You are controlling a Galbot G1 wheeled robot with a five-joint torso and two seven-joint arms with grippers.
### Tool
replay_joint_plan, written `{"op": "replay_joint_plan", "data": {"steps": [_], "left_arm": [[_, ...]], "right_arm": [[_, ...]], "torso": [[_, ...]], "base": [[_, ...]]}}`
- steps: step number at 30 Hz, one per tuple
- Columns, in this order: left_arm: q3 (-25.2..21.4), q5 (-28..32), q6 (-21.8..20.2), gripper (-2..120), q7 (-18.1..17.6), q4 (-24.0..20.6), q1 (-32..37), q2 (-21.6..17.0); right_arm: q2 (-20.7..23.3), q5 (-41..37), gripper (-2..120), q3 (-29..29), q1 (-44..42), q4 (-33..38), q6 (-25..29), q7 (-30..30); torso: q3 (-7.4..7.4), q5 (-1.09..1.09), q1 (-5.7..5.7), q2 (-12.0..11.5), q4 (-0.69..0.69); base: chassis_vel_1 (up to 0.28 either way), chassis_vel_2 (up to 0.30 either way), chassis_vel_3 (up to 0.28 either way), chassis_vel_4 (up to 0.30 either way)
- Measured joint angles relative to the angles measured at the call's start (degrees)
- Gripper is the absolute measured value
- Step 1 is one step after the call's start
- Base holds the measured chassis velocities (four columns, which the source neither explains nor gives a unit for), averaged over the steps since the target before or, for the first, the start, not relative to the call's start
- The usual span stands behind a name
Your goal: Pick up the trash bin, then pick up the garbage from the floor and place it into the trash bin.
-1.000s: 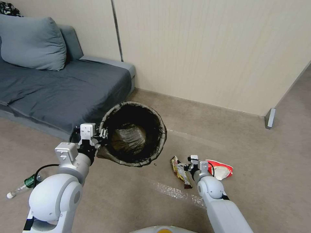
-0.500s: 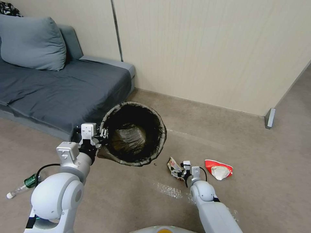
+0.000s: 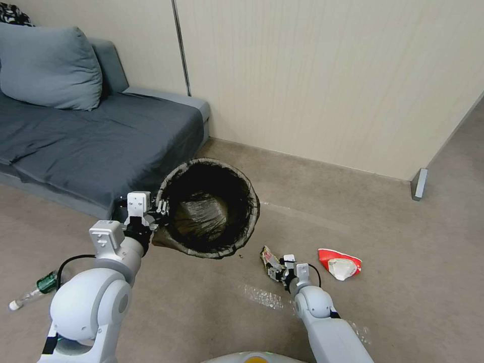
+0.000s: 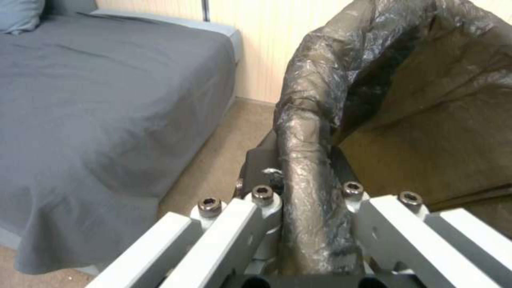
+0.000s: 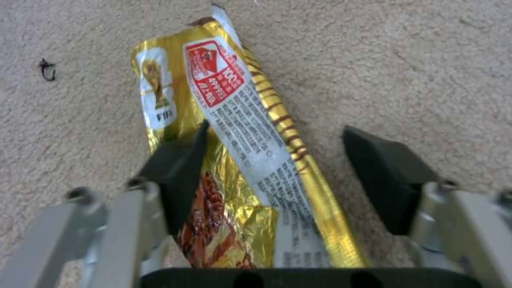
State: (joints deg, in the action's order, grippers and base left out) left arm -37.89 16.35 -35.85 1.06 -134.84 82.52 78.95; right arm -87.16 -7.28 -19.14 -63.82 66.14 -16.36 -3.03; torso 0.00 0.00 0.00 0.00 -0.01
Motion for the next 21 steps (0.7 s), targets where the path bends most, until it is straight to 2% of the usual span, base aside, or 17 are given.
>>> {"op": "replay_joint_plan", "data": {"steps": [2,3,5,6,8,9,11,12,16,21], "left_arm": [[0.02,0.01,-0.03,4,0.0,0.02,-0.03,0.0],[0.02,0.01,-0.03,4,0.0,0.02,-0.03,0.0],[0.01,0.02,-0.04,4,0.0,0.13,-0.02,0.04],[0.01,0.02,-0.04,4,0.0,0.13,-0.02,0.04],[0.0,0.05,-0.04,4,0.0,0.27,0.01,0.09],[0.0,0.05,-0.04,4,0.0,0.27,0.01,0.09],[-0.02,0.12,-0.04,4,0.0,0.36,0.0,0.1],[-0.02,0.12,-0.04,4,0.0,0.36,0.0,0.1],[0.0,0.31,-0.04,4,0.01,0.46,-0.09,-0.05],[0.23,0.36,-0.05,4,0.02,0.69,-0.23,-0.13]], "right_arm": [[0.06,0.02,50,0.18,-0.2,0.37,-0.01,0.09],[0.06,0.02,50,0.18,-0.2,0.37,-0.01,0.09],[0.2,-0.21,39,0.25,-0.46,0.71,-0.08,0.21],[0.2,-0.21,39,0.25,-0.46,0.71,-0.08,0.21],[0.39,-0.84,28,0.27,-0.83,1.21,-0.47,0.19],[0.39,-0.84,28,0.27,-0.83,1.21,-0.47,0.19],[0.65,-1.24,18,0.24,-1.27,1.79,-0.6,0.14],[0.65,-1.24,18,0.24,-1.27,1.79,-0.6,0.14],[0.97,-1.57,0,-0.34,-1.91,3.39,-0.14,0.19],[1.55,-3.02,0,-0.92,-2.72,7.16,-0.08,0.61]], "torso": [[0.0,0.03,0.0,0.0,0.02],[0.0,0.03,0.0,0.0,0.02],[0.0,0.02,0.0,0.0,0.02],[0.0,0.02,0.0,0.0,0.02],[0.0,0.01,0.0,0.0,0.01],[0.0,0.01,0.0,0.0,0.01],[0.0,0.01,0.0,0.0,0.01],[0.0,0.01,0.0,0.0,0.01],[0.0,0.01,0.0,0.0,0.01],[0.0,0.01,0.0,0.0,0.01]], "base": [[0.0,0.0,0.0,0.0],[0.0,0.0,0.0,0.0],[0.0,0.0,0.0,0.0],[0.0,0.0,0.0,0.0],[0.0,0.0,0.0,0.0],[0.0,0.0,0.0,0.0],[0.0,0.0,0.0,0.0],[0.0,0.0,0.0,0.0],[0.0,0.0,0.0,0.0],[0.0,0.0,0.0,0.0]]}}
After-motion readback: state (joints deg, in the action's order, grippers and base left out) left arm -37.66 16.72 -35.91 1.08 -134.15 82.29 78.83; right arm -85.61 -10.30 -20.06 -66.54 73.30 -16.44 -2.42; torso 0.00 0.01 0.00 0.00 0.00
